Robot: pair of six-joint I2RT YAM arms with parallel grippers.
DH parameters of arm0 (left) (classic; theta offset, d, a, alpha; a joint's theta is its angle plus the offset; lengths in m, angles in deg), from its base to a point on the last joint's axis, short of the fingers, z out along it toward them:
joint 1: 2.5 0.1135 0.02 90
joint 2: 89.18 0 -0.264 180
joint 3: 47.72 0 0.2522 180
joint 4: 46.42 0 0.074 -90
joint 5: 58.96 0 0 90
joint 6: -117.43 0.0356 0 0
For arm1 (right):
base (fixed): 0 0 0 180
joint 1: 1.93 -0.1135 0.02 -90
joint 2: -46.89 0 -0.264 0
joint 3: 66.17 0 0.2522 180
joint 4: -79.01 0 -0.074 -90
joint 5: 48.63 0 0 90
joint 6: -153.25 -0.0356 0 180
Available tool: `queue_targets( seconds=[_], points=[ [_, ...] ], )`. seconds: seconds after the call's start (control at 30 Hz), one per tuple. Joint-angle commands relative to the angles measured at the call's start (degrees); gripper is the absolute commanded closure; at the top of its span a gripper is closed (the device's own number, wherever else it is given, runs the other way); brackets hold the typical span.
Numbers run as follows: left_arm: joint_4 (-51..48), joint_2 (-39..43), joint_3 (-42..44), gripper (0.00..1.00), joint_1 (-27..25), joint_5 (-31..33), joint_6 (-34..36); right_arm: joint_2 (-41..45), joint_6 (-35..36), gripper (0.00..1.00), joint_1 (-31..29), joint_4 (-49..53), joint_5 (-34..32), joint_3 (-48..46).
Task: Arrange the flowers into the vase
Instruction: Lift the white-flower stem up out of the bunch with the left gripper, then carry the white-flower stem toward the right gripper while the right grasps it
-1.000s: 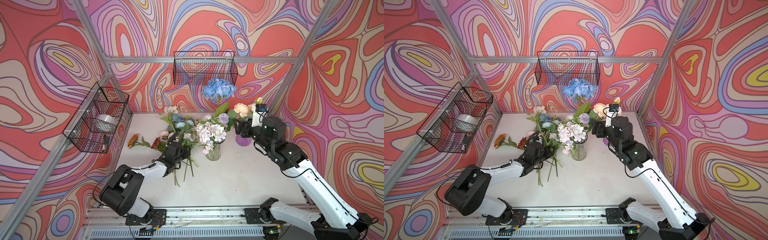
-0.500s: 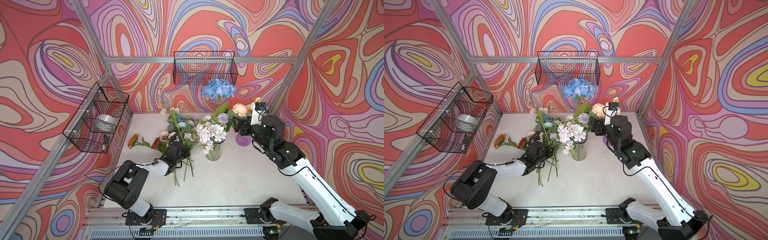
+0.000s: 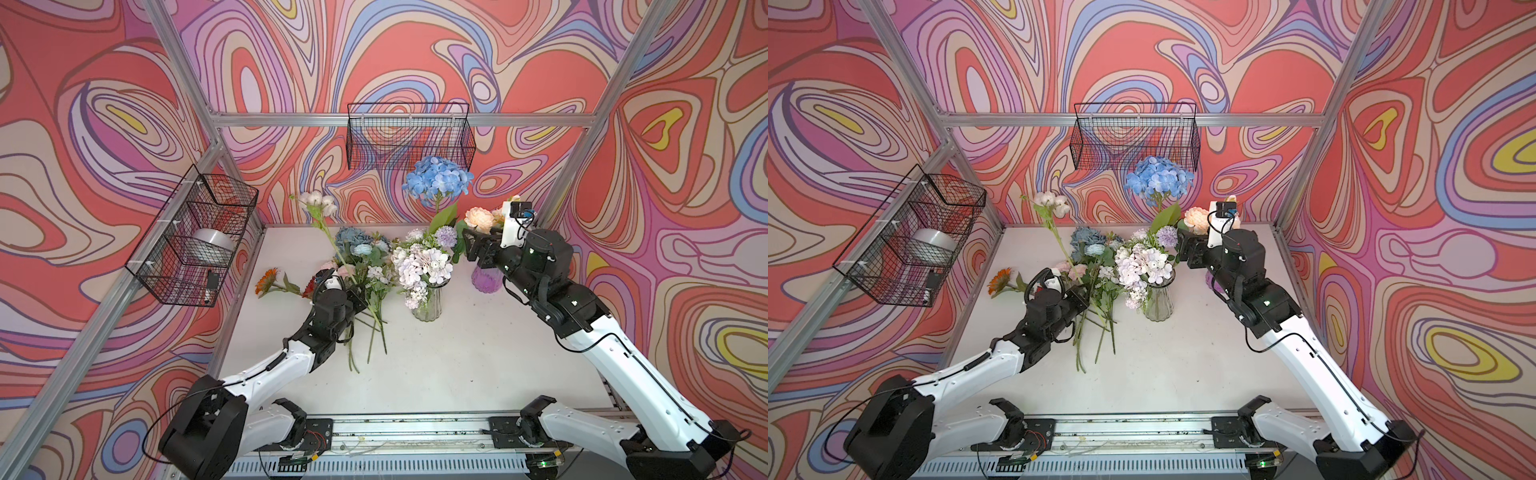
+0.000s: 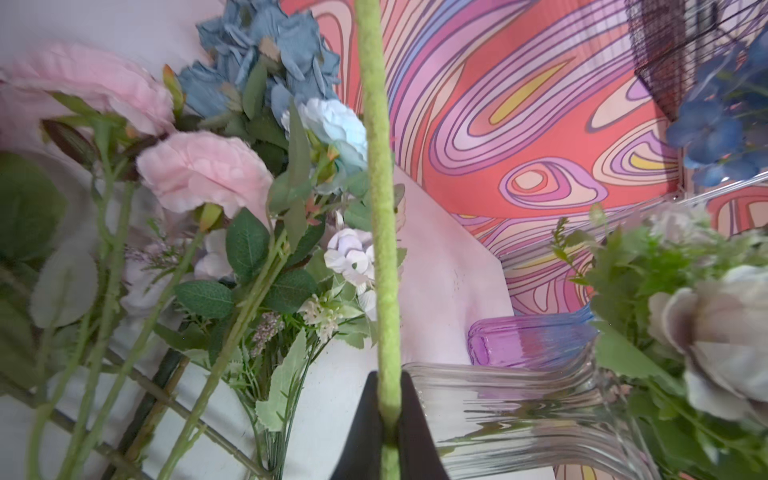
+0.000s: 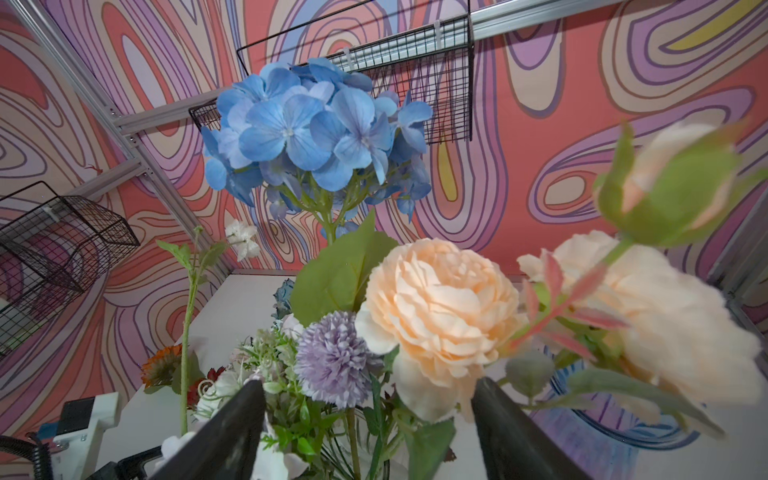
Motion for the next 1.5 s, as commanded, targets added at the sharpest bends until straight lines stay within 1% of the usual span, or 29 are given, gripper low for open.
queue_targets(
  seconds=[0.0, 0.03, 0.07, 0.13, 0.2, 0.3, 0.37, 0.47, 0.57, 0.7, 0.83, 0.97, 1.07, 1.13, 1.2, 1.3, 1.33, 1.4, 1.43, 1.47],
  points=[
    [-1.9, 4.4, -0.3, 1.0, -0.3, 4.9, 5.1, -1.0, -0.1, 0.19, -0.1, -2.6, 4.9, 1.9],
    [-2.1, 5.5, -0.3, 1.0, -0.3, 5.2, 7.3, -1.1, -0.1, 0.19, -0.1, -3.3, 6.0, 1.8],
    [-2.6, 6.9, -2.7, 1.0, -0.3, 5.5, 9.4, -1.2, 0.0, 0.19, -0.1, -4.1, 7.5, 2.0],
    [-2.0, 8.9, -3.7, 1.0, -0.3, 5.8, 13.2, -1.7, 0.0, 0.19, -0.1, -5.4, 10.9, 2.3],
    [0.1, 10.6, -4.6, 1.0, -0.3, 3.8, 18.4, -2.6, -0.2, 0.2, -0.1, -6.5, 14.8, 3.2],
    [3.3, 11.7, -6.2, 1.0, -0.5, -1.6, 24.9, -4.4, -1.0, 0.21, -0.1, -6.7, 20.1, 5.2],
    [4.6, 11.9, -7.8, 1.0, -1.0, -6.3, 29.6, -6.0, -1.7, 0.22, -0.1, -6.0, 23.6, 7.1],
    [7.0, 12.0, -9.3, 1.0, -2.2, -12.2, 34.0, -7.8, -3.4, 0.23, -0.1, -7.4, 29.6, 8.2],
    [9.0, 11.0, -10.5, 1.0, -3.1, -17.5, 35.4, -9.5, -5.6, 0.23, -0.2, -10.6, 37.1, 8.5],
    [10.7, 8.1, -12.4, 1.0, -5.4, -23.2, 35.4, -11.2, -8.3, 0.24, -0.3, -15.2, 43.8, 8.0],
    [13.7, 4.2, -13.4, 1.0, -8.7, -25.8, 33.5, -12.6, -9.2, 0.24, -1.5, -18.8, 46.3, 7.5],
    [13.8, 1.2, -15.0, 1.0, -11.8, -26.4, 34.6, -14.3, -9.0, 0.24, -2.7, -20.0, 46.8, 7.8],
    [13.3, 0.0, -16.0, 1.0, -12.8, -27.0, 34.9, -15.2, -8.7, 0.26, -3.0, -20.0, 46.8, 8.0],
    [12.9, -0.4, -16.4, 1.0, -13.1, -27.4, 35.2, -15.6, -8.7, 0.32, -3.0, -19.8, 46.3, 7.8],
    [12.4, -0.6, -16.8, 1.0, -13.4, -28.0, 35.8, -15.8, -8.6, 0.43, -3.0, -19.9, 46.0, 7.4],
    [11.8, -1.0, -16.8, 1.0, -13.8, -28.2, 36.4, -15.8, -8.5, 0.67, -3.0, -19.7, 45.6, 7.1],
    [11.9, -1.0, -16.6, 1.0, -13.9, -28.1, 36.2, -15.6, -8.4, 0.78, -3.0, -19.6, 45.6, 6.9],
    [12.1, -1.0, -16.4, 1.0, -13.9, -27.9, 35.9, -15.5, -8.1, 0.96, -3.1, -19.5, 45.4, 6.7],
    [12.2, -0.9, -16.2, 1.0, -14.0, -27.8, 35.7, -15.3, -8.0, 1.0, -3.0, -19.4, 45.3, 6.5],
    [12.3, -0.7, -16.0, 1.0, -14.0, -27.7, 35.5, -15.2, -7.7, 1.0, -3.1, -19.1, 45.3, 6.4]
  ],
)
